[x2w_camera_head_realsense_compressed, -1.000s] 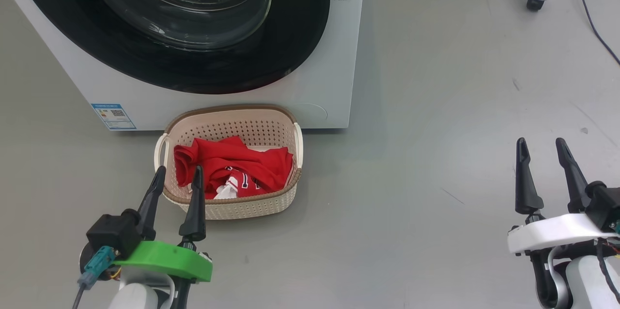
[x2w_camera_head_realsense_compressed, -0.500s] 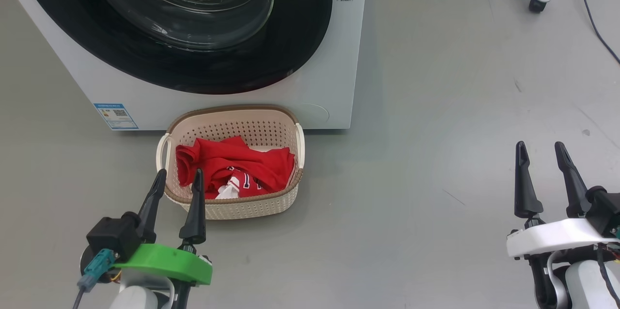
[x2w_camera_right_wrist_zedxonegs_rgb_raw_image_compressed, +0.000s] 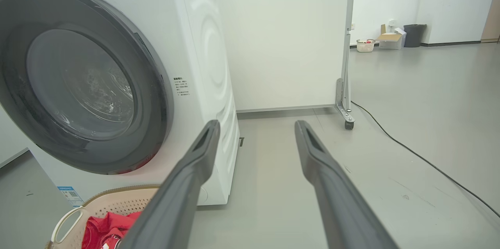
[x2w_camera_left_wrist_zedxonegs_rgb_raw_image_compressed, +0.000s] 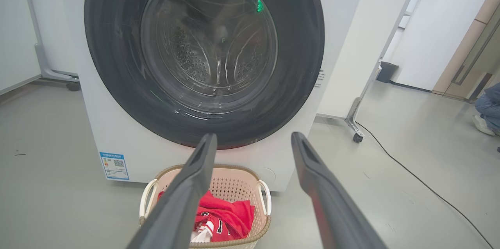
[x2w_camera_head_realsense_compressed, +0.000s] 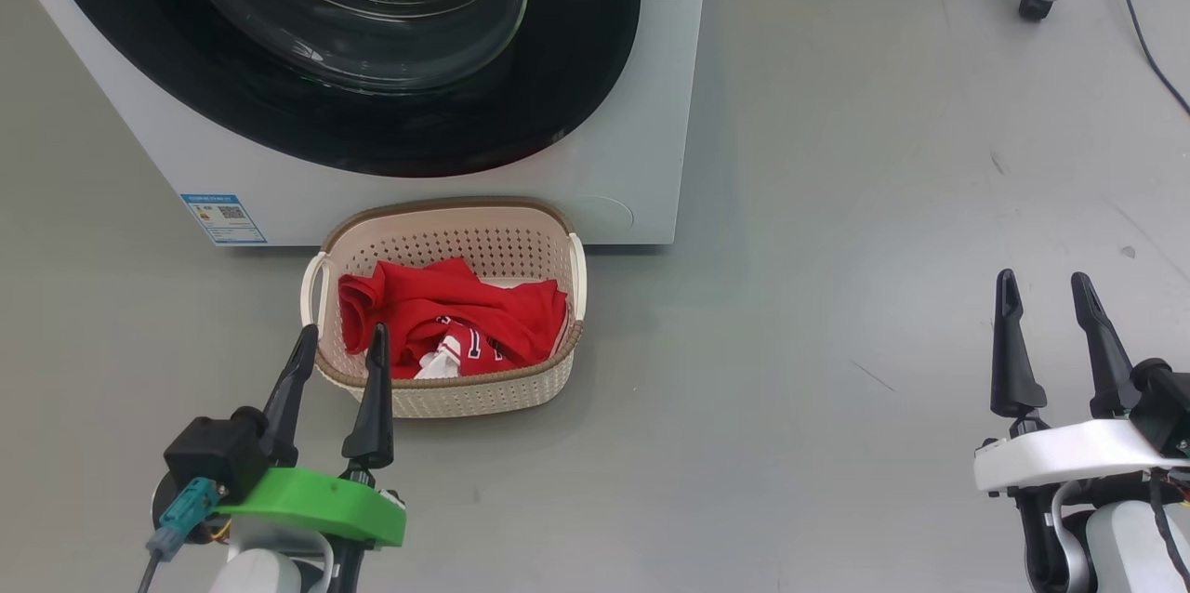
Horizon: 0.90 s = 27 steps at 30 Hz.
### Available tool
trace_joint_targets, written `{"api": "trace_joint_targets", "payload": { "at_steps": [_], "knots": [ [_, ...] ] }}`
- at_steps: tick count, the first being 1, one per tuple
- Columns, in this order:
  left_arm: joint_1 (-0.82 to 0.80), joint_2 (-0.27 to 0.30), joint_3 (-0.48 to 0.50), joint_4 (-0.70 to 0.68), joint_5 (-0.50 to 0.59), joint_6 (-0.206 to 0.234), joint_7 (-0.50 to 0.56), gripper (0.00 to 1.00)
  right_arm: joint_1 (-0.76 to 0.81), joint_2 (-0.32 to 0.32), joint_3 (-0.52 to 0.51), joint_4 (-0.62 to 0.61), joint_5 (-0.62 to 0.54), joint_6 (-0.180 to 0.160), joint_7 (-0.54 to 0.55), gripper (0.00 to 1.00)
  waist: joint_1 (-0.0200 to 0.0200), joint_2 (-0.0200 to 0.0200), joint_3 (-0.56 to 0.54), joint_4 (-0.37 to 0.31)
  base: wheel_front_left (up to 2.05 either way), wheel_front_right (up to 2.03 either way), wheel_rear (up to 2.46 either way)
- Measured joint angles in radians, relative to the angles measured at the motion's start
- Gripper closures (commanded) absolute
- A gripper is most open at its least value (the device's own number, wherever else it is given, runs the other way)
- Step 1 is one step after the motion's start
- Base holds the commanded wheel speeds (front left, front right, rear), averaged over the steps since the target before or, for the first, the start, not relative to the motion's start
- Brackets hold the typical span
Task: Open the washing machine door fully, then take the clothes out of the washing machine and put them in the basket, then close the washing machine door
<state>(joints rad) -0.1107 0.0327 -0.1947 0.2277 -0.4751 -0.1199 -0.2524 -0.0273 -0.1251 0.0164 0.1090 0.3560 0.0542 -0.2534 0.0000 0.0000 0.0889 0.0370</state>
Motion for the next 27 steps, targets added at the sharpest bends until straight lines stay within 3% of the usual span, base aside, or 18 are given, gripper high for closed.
{"api": "trace_joint_targets", "payload": {
  "at_steps": [27],
  "knots": [
    [0.000,0.000,0.001,-0.004,-0.009,-0.001,0.000,0.00,0.000,0.028,-0.029,0.000,-0.026,0.027,0.000,0.00,0.0000,0.0000,0.005,0.001,0.00,0.00,0.00]
  ]
}}
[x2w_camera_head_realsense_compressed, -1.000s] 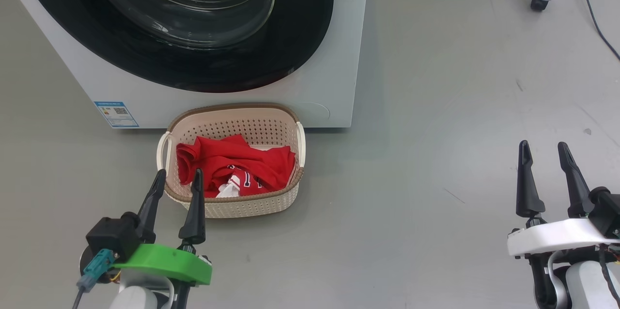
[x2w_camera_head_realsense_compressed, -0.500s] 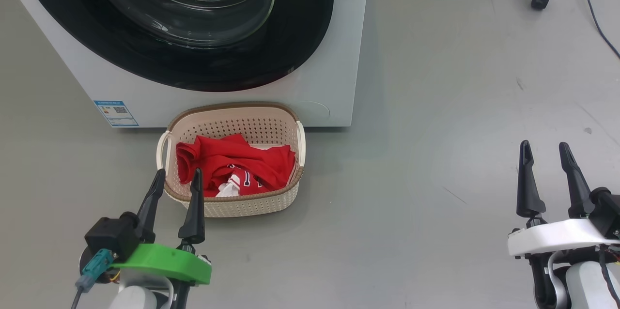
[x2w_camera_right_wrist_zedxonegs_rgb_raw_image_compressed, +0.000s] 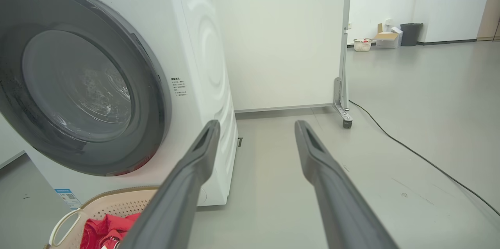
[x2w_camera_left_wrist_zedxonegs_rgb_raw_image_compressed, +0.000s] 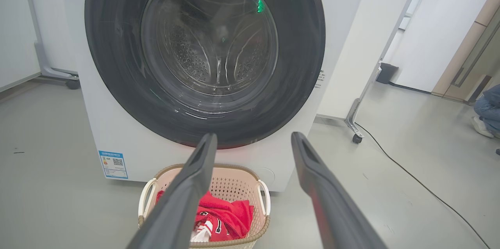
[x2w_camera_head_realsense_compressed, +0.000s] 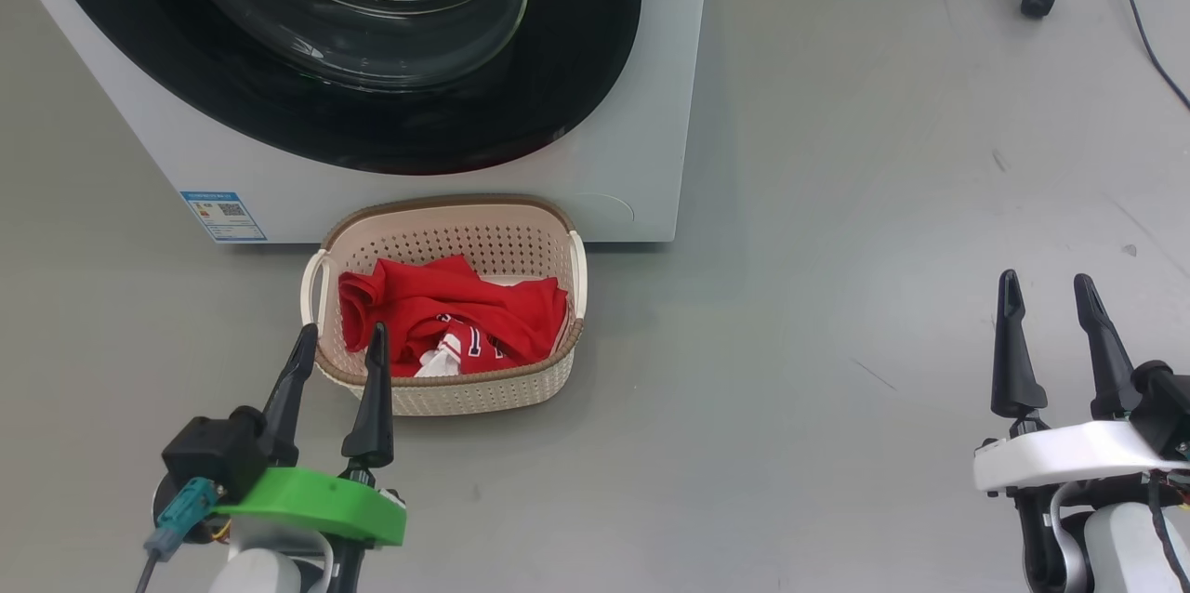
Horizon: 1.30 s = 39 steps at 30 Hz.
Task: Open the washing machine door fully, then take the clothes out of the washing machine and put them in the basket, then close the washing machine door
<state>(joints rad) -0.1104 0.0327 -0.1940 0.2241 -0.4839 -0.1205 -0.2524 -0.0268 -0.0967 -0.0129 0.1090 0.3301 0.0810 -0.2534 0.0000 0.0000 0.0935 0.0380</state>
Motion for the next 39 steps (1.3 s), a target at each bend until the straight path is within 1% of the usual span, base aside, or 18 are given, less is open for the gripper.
{"api": "trace_joint_targets", "payload": {
  "at_steps": [1,2,8,11,16,21,24,25,39],
  "knots": [
    [0.000,0.000,-0.001,0.000,0.000,0.000,0.000,0.00,0.000,0.000,-0.001,0.000,-0.002,0.000,0.000,0.00,0.0000,0.0000,0.000,0.000,0.00,0.00,0.00],
    [0.000,0.000,-0.002,0.002,-0.002,0.000,0.000,1.00,0.000,0.001,-0.001,0.002,-0.006,0.000,0.000,1.00,0.0000,0.0000,0.000,0.000,0.00,0.00,0.00],
    [0.032,-0.013,-0.007,0.047,-0.002,0.000,0.005,1.00,0.021,0.026,0.002,0.057,-0.005,0.000,0.002,1.00,0.0000,0.0000,0.000,0.000,0.00,0.00,0.00],
    [0.034,-0.013,-0.007,0.044,-0.030,0.000,0.005,1.00,0.021,0.026,0.001,0.059,0.019,0.000,0.008,1.00,0.0000,0.0000,-0.002,-0.001,0.00,0.00,0.00],
    [0.034,-0.013,-0.005,0.035,-0.089,0.000,0.007,1.00,0.020,0.027,-0.011,0.070,0.079,0.000,0.031,1.00,0.0000,-0.0001,-0.008,-0.003,0.00,0.00,0.00],
    [0.034,-0.013,0.002,0.030,-0.167,0.000,0.024,1.00,0.019,0.028,-0.018,0.079,0.166,0.000,0.052,1.00,0.0000,0.0000,-0.013,-0.005,0.00,0.00,0.00],
    [0.034,-0.013,0.010,0.029,-0.193,0.000,0.036,1.00,0.019,0.031,-0.019,0.082,0.210,0.000,0.063,1.00,0.0000,0.0000,-0.016,-0.006,0.00,0.00,0.00],
    [0.034,-0.012,0.016,0.028,-0.219,0.000,0.043,1.00,0.018,0.031,-0.021,0.085,0.235,0.002,0.071,1.00,0.0000,0.0000,-0.017,-0.007,0.00,0.00,0.00],
    [0.035,-0.001,0.044,0.026,-0.381,0.001,0.086,1.00,0.014,0.035,-0.042,0.099,0.403,0.010,0.126,1.00,0.0000,0.0000,-0.030,-0.013,0.00,0.00,0.00]
  ]
}}
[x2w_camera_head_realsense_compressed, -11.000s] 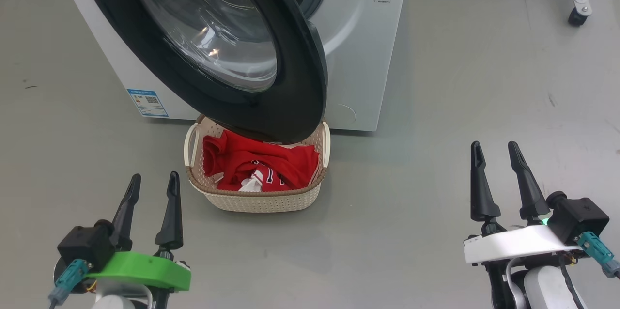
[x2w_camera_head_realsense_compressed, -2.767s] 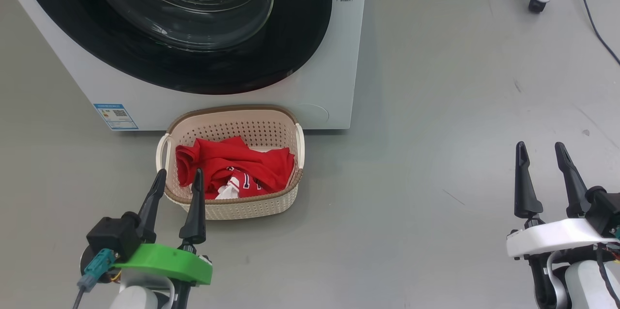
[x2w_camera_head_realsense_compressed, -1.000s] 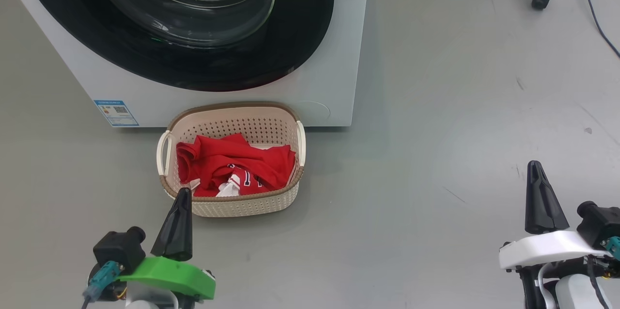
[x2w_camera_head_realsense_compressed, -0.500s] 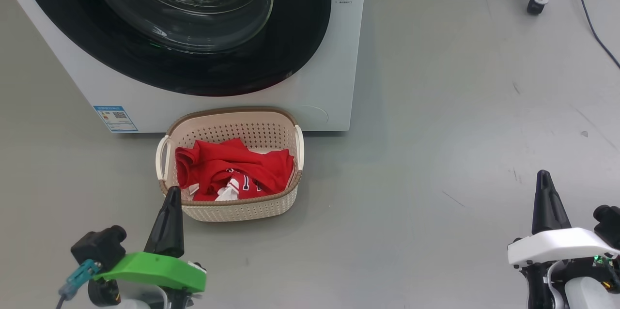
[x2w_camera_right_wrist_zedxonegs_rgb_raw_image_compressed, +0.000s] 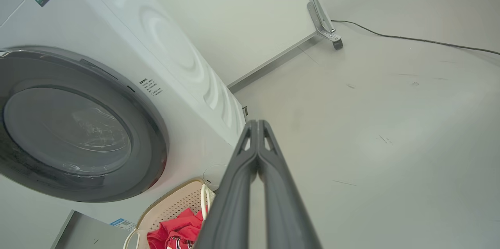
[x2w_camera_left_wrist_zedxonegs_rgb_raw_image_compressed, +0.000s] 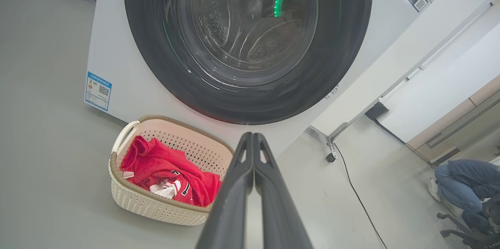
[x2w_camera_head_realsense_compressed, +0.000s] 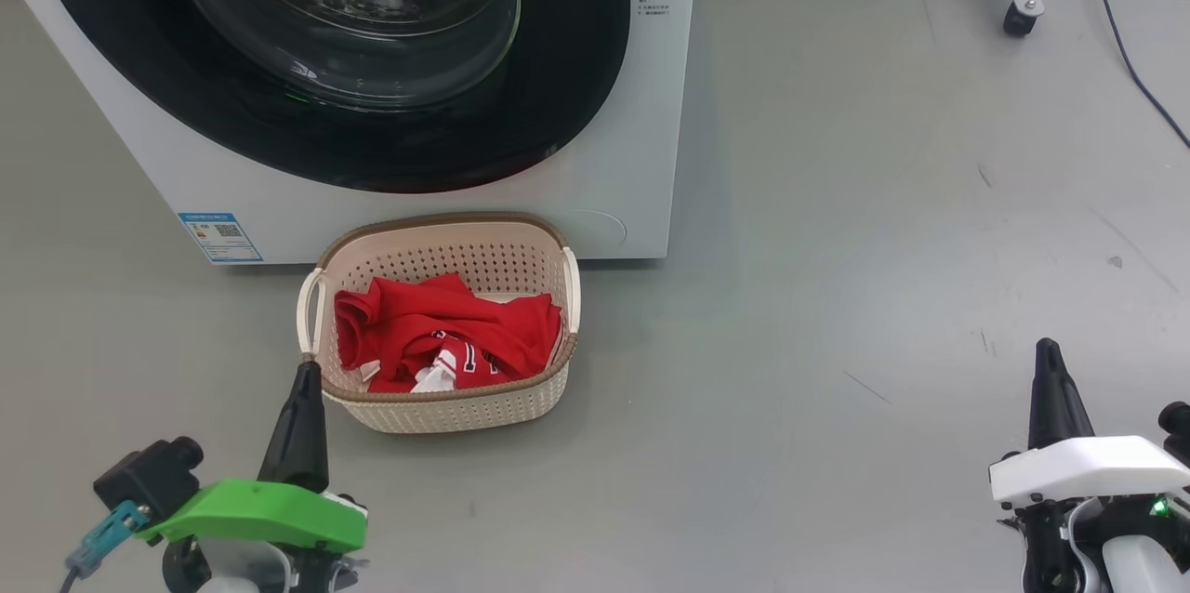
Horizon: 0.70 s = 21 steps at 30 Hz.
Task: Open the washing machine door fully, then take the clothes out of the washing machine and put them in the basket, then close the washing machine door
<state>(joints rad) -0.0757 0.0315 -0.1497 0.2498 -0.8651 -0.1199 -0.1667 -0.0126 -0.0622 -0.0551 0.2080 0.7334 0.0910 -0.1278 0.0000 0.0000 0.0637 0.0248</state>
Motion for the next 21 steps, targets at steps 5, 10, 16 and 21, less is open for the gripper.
{"api": "trace_joint_targets", "payload": {
  "at_steps": [5,10,16,21],
  "knots": [
    [0.000,0.007,0.013,0.000,-0.060,0.000,0.018,1.00,-0.002,0.001,-0.006,0.006,0.062,0.001,0.018,1.00,0.0000,0.0000,-0.004,-0.002,0.00,0.00,0.00],
    [0.000,0.014,0.021,0.000,-0.120,0.000,0.034,1.00,-0.008,0.002,-0.012,0.011,0.124,0.004,0.036,1.00,0.0000,0.0000,-0.009,-0.004,0.00,0.00,0.00],
    [0.000,0.016,0.029,0.000,-0.180,0.000,0.045,1.00,-0.012,0.003,-0.020,0.017,0.188,0.004,0.054,1.00,0.0000,0.0000,-0.013,-0.006,0.00,0.00,0.00],
    [0.000,0.020,0.043,0.001,-0.240,0.000,0.061,1.00,-0.020,0.005,-0.026,0.021,0.251,0.005,0.073,1.00,0.0000,0.0000,-0.018,-0.008,0.00,0.00,0.00]
  ]
}}
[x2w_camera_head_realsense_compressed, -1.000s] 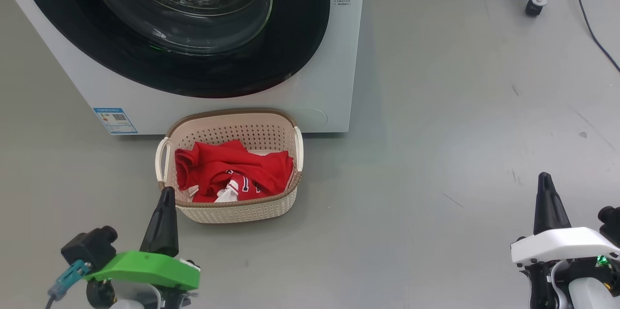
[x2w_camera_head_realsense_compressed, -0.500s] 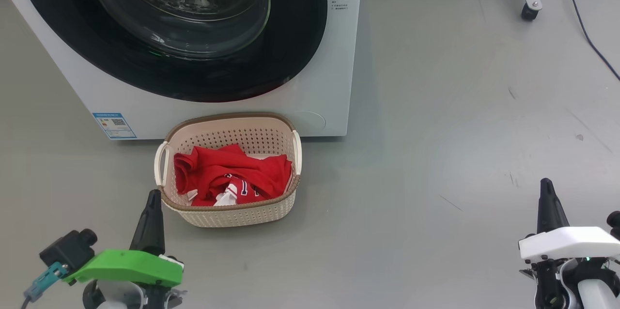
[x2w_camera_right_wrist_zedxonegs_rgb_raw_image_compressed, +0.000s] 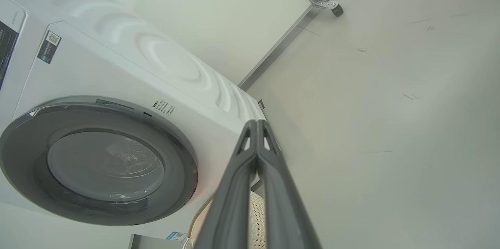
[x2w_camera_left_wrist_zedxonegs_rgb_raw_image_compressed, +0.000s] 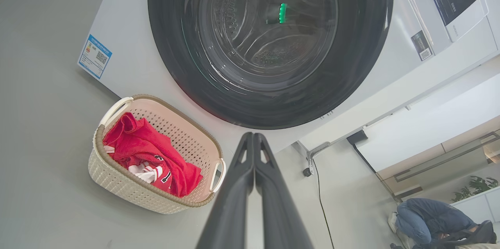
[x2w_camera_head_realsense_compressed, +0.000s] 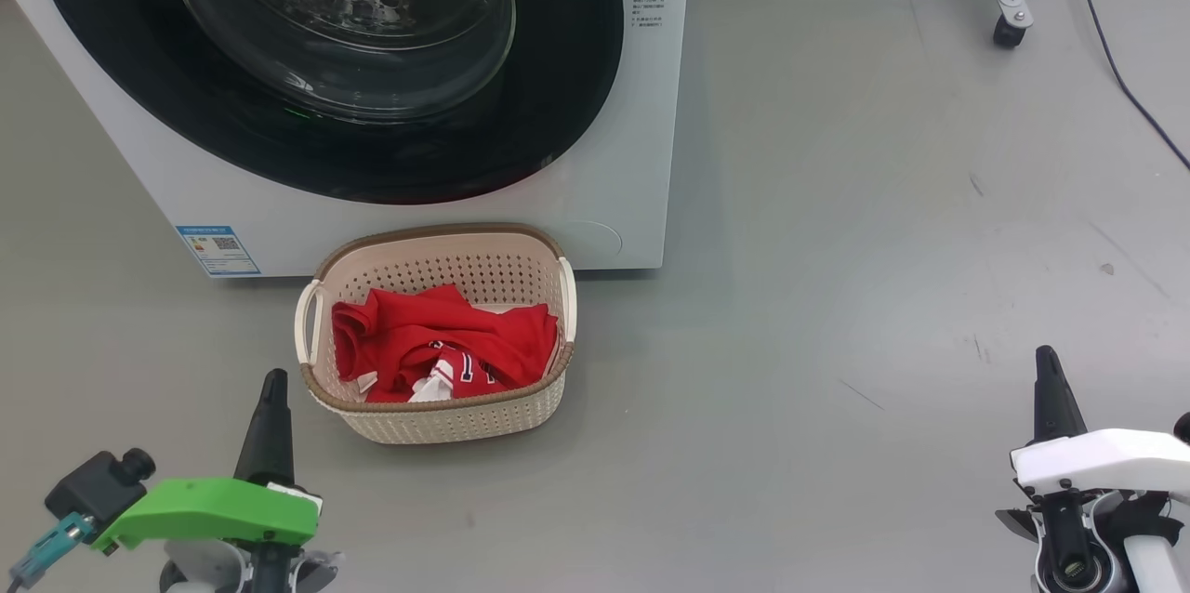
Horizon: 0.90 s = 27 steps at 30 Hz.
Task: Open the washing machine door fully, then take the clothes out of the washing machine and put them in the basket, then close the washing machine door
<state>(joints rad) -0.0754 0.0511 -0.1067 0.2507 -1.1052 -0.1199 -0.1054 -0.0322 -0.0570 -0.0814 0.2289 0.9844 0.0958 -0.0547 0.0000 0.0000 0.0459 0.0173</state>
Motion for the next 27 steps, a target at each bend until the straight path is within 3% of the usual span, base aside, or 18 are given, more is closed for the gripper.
{"api": "trace_joint_targets", "payload": {
  "at_steps": [27],
  "knots": [
    [0.000,0.022,0.049,0.005,-0.315,0.000,0.082,1.00,-0.019,0.011,-0.033,0.026,0.338,0.014,0.093,1.00,0.0000,0.0000,-0.024,-0.010,0.00,0.00,0.00]
  ]
}}
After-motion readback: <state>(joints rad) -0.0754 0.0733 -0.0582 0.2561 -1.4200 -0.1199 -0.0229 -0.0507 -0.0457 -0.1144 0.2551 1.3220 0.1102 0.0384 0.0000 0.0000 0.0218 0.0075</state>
